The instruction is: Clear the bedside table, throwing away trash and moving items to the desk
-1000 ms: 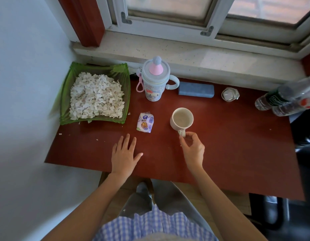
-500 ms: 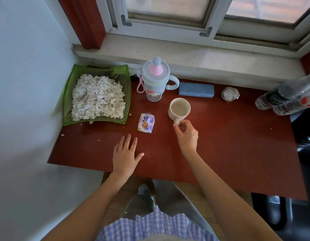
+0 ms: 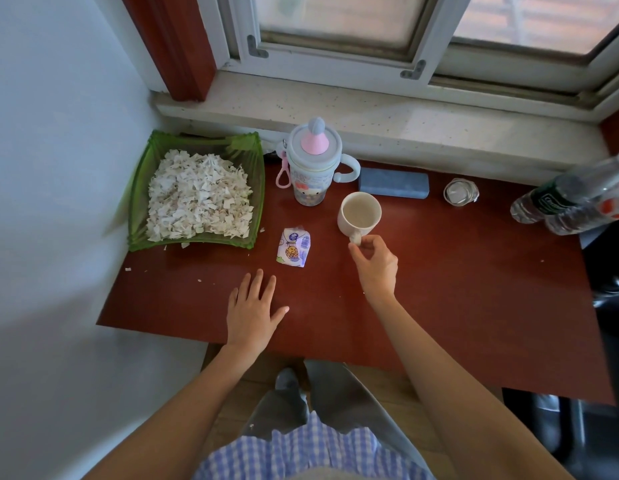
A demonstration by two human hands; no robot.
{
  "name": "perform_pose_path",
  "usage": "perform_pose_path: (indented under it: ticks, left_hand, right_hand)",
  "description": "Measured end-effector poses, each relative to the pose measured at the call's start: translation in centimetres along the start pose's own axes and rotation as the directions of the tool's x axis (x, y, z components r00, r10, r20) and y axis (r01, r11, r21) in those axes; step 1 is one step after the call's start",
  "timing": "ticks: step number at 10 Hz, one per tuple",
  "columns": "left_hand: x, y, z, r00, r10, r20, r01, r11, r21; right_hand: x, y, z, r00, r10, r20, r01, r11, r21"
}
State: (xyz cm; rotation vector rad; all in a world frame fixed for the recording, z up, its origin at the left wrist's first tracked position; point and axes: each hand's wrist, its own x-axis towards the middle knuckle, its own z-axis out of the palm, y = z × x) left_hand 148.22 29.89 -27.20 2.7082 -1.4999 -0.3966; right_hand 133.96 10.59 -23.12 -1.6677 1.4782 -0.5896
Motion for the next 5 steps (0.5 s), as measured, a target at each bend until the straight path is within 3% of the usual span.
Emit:
perform_pose_path:
  ticks: [5]
  left_hand:
    - [0.3,0.8,-1.7,0.996,-0.023,0.084,0.025,0.999,-0.022]
  right_hand:
    - [-4.3,1.7,-2.9,0.992,-0.11,0.064,0.126,0.932,-0.341]
